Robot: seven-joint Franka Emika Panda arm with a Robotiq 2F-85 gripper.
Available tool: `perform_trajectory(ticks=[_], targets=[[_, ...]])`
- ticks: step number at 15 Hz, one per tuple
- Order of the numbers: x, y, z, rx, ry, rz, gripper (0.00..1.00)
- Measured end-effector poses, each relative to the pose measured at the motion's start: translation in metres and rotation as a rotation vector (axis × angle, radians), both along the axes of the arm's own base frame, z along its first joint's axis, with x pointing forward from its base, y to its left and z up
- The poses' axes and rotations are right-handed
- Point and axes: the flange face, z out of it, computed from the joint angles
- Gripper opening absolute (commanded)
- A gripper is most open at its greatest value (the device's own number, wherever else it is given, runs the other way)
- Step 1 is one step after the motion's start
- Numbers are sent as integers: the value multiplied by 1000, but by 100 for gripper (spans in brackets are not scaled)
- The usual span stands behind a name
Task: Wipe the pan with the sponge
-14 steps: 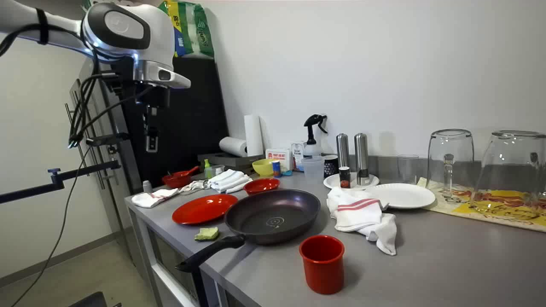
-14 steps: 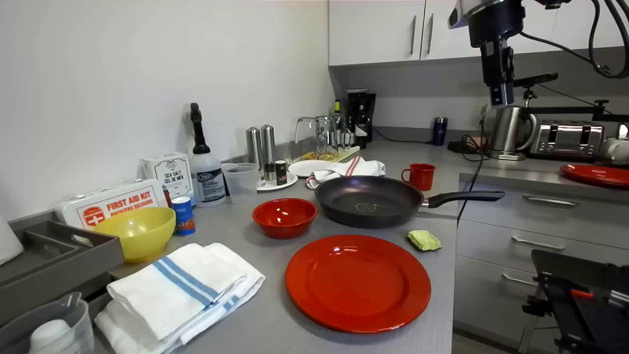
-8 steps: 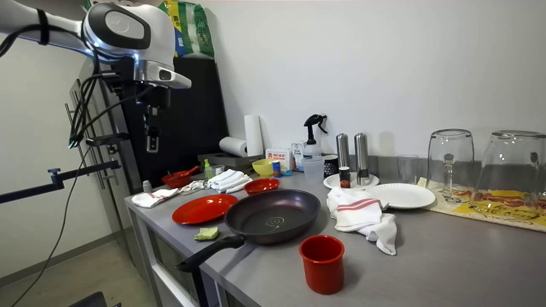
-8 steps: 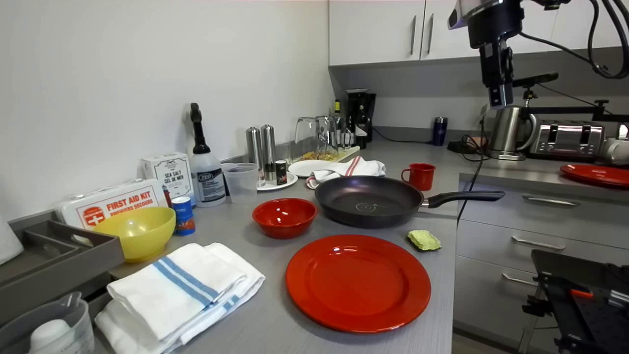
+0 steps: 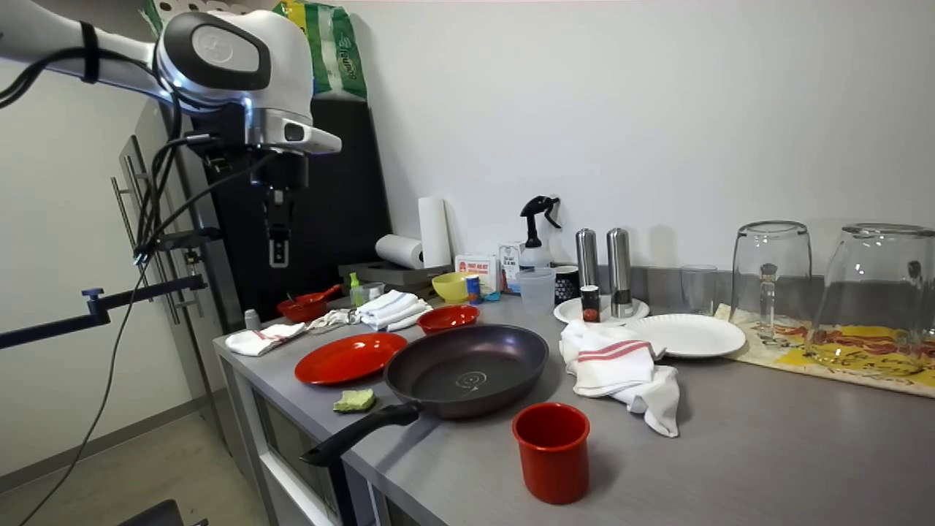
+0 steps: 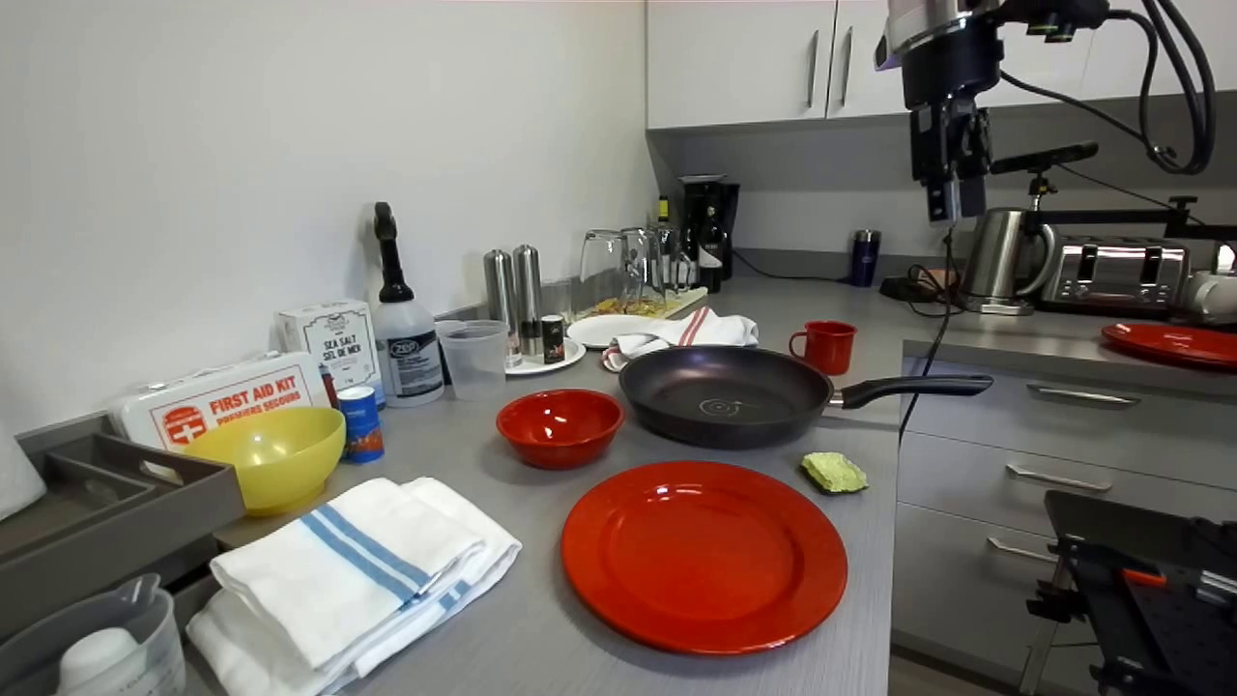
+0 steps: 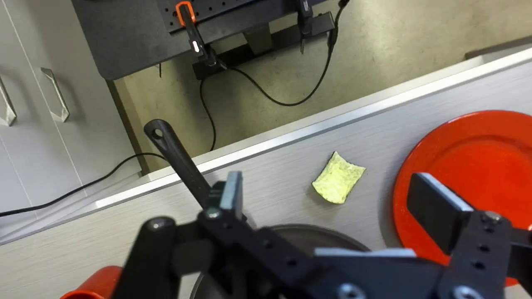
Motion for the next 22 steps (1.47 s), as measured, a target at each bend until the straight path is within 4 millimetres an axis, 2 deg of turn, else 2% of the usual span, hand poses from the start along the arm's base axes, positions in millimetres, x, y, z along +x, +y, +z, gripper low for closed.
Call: perform_trajectory(ticks=[2,6,12,18,22], targets=[[6,-3,-9,-14,-26,-73,100],[14,-1,-43,-57,-10,-265,100],[29,17,-87,-124,-11,-527,100],[39,27,-115,-161,-28,-736,100],[37,33,-129,-143,-52,-741,100]])
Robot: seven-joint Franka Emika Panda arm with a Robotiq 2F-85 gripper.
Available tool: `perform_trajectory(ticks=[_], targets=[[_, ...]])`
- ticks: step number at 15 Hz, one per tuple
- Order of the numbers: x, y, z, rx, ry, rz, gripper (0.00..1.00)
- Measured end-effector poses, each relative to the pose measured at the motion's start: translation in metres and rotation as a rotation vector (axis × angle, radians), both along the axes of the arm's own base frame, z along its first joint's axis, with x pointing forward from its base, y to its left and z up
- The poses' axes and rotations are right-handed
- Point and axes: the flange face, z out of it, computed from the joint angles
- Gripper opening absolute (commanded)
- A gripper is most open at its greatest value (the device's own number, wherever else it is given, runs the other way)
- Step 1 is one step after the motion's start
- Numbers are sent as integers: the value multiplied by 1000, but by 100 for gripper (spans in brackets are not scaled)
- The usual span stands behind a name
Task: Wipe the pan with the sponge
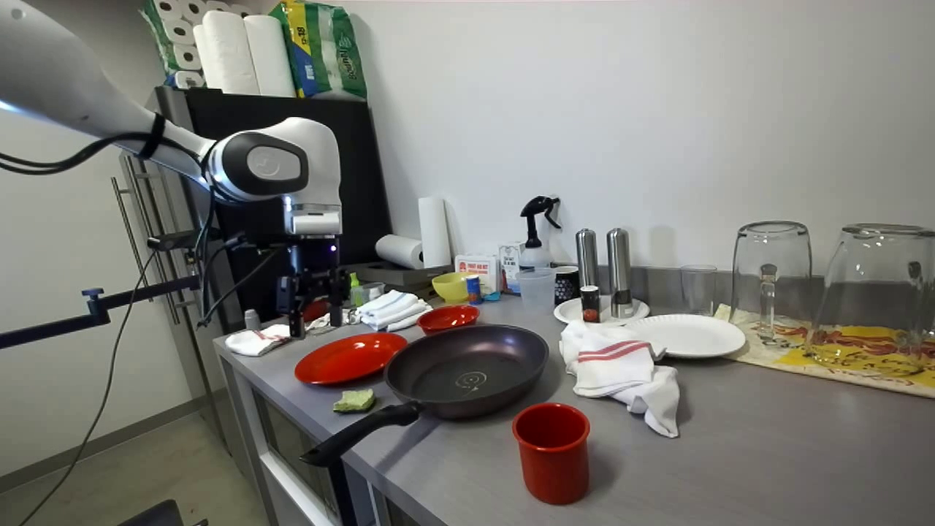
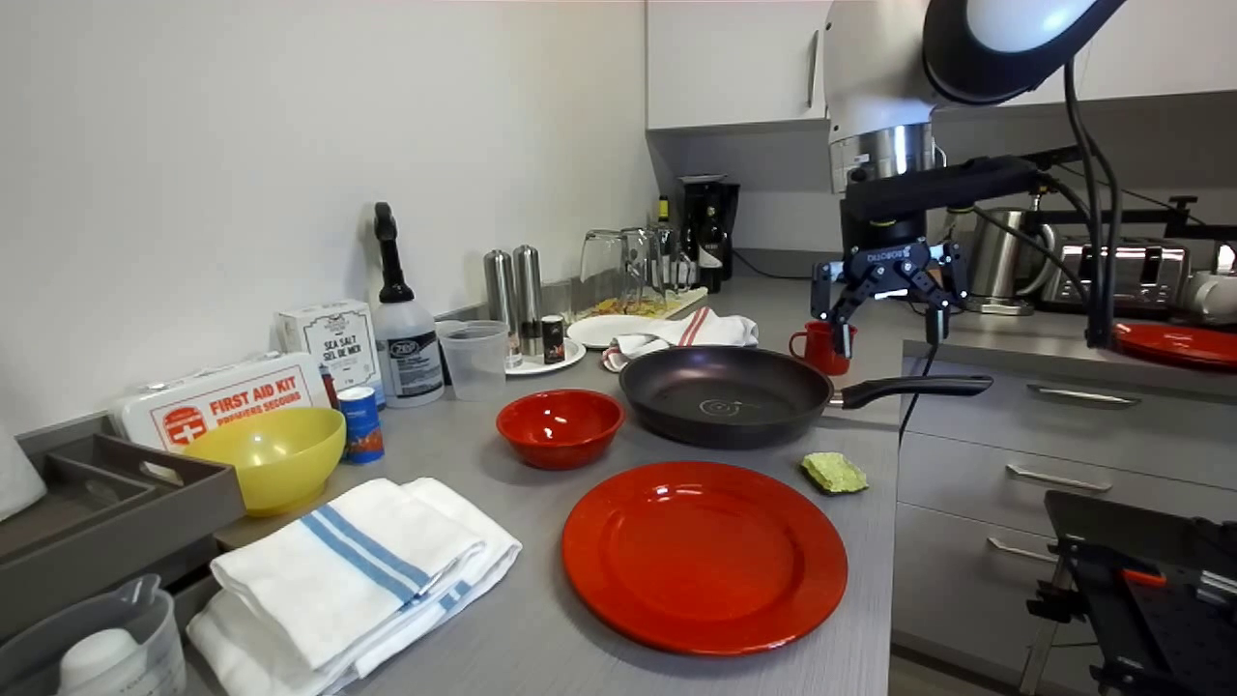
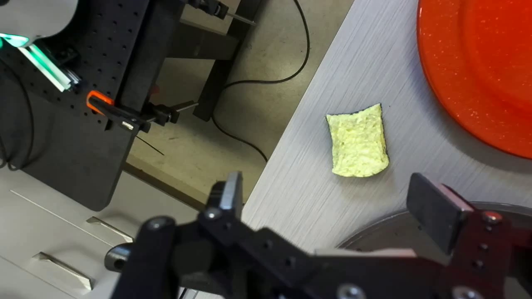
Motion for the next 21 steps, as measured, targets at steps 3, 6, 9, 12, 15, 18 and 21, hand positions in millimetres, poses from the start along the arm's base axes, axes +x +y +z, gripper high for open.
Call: perform_trajectory(ticks=[3,6,9,12,15,18,21], targets=[[-2,4,-12,2,-46,10,100],[-10,4,-31,2,-72,11,100],[-20,2,-54,2,-81,10,100],[-30,3,-72,2,-99,14,100],[-35,8,-83,0,-123,33,100],[-37,14,-89,-6,-145,61,100],[-36,20,-93,-27,-166,105,100]])
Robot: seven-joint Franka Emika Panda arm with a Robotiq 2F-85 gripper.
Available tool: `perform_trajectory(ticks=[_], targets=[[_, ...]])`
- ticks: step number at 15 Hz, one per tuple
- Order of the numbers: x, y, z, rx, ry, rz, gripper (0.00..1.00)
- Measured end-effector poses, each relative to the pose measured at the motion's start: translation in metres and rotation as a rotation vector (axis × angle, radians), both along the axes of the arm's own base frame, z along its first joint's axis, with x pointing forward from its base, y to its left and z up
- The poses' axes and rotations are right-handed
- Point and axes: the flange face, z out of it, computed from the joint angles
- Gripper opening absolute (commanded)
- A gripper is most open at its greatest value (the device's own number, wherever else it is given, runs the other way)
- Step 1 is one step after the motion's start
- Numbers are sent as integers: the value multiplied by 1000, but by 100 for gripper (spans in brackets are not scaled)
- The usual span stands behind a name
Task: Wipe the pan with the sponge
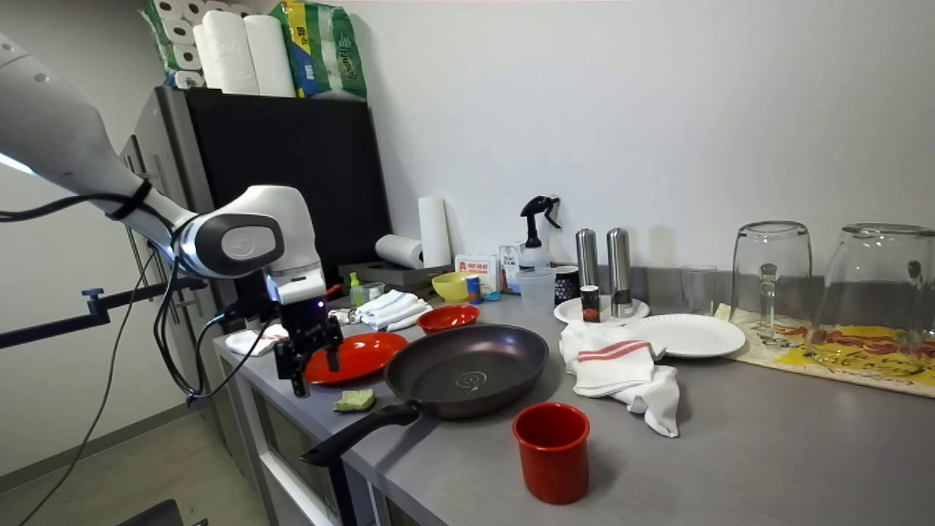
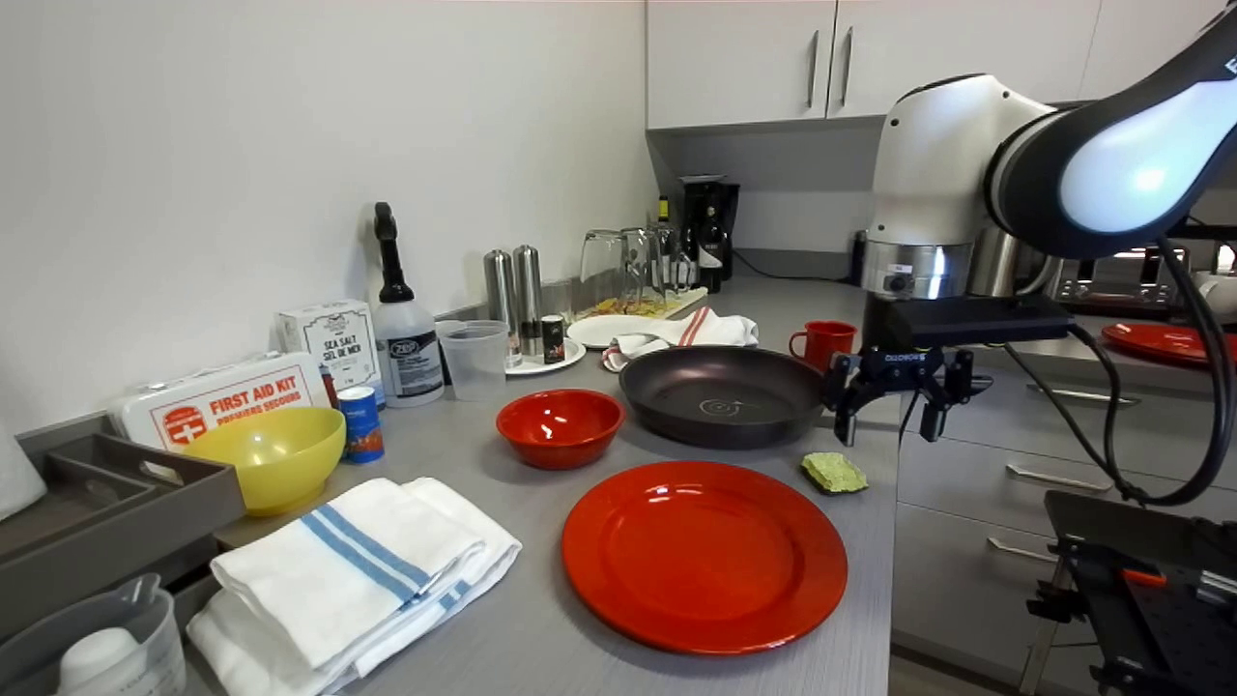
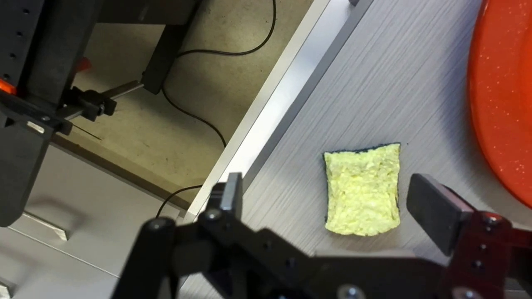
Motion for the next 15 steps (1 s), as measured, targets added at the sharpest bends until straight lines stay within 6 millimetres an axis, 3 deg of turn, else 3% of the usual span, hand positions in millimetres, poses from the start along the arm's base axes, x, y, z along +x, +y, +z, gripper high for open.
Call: perform_trajectory(ticks=[7,15], targets=[[11,4,-21,-51,-33,95,100],[48,-2,-28,-78,-53,131,100]])
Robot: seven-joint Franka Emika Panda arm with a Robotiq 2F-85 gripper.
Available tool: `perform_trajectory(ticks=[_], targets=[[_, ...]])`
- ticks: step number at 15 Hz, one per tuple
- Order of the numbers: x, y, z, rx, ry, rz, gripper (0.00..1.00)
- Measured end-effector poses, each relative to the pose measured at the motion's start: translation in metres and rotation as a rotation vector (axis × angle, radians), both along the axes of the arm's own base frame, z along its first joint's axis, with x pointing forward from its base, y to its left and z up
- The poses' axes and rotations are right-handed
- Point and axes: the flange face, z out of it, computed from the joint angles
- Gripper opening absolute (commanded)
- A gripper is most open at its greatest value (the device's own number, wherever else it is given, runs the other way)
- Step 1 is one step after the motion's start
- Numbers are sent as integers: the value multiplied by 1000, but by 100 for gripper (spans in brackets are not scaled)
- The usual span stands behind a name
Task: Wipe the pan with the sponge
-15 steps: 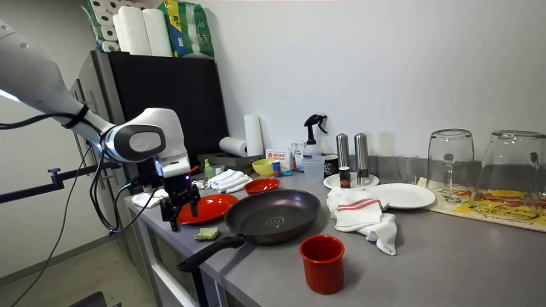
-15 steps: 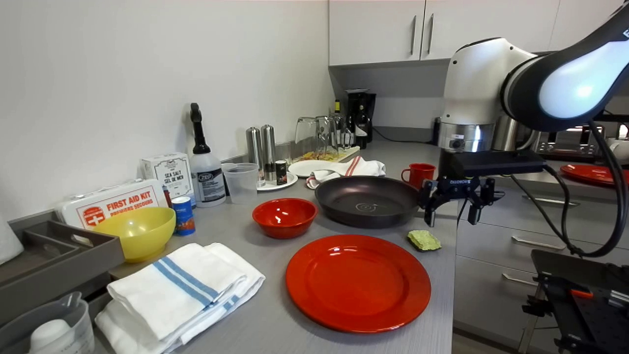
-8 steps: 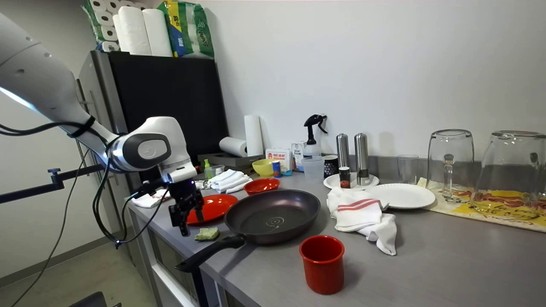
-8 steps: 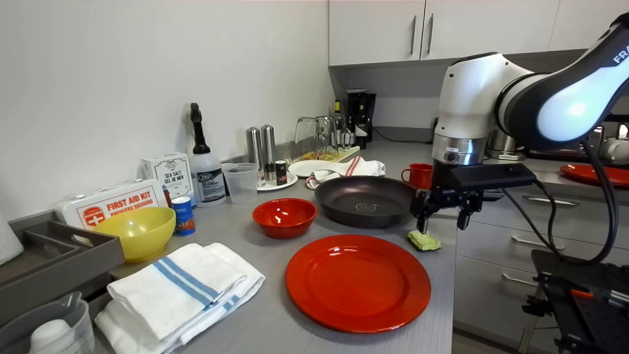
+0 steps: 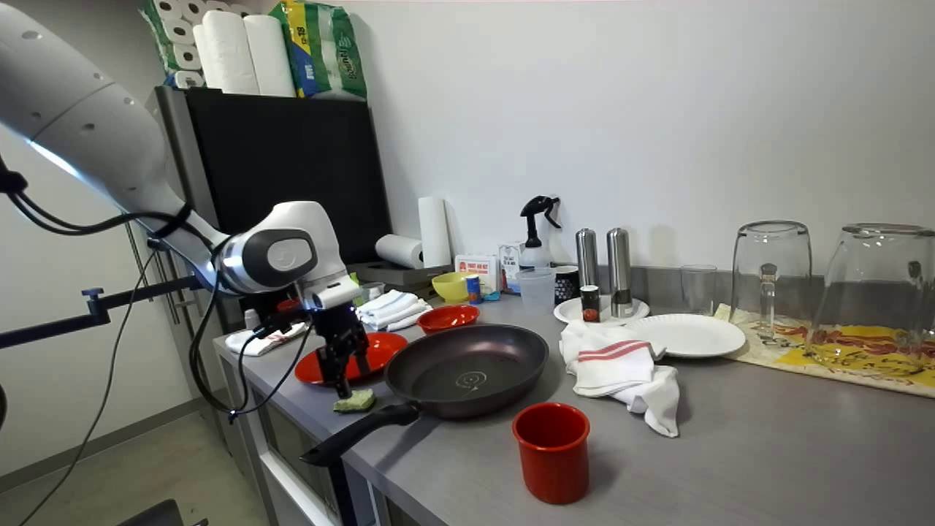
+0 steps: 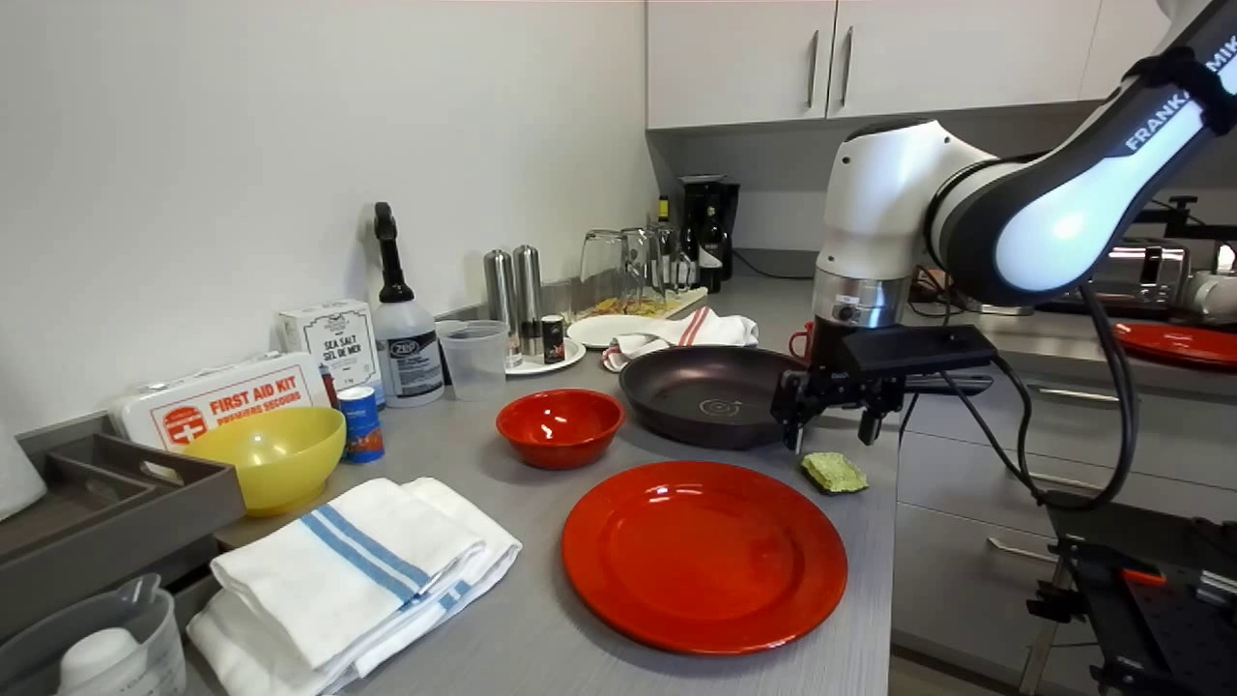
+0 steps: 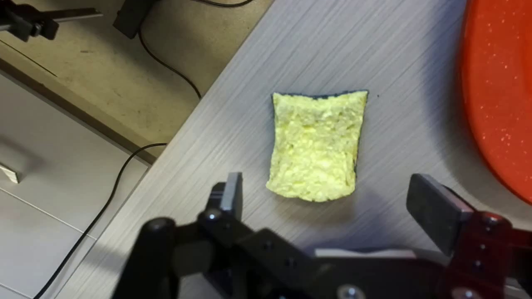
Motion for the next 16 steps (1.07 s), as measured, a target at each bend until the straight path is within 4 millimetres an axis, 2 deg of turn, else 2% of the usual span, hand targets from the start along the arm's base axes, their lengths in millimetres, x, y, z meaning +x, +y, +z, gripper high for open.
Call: perform_trajectory(ticks=[6,10,16], targets=[[14,-9,-15,0,23,-17,100],[14,-5,-24,-1,40,-11,100],[14,3,-26,8,44,-7,100]])
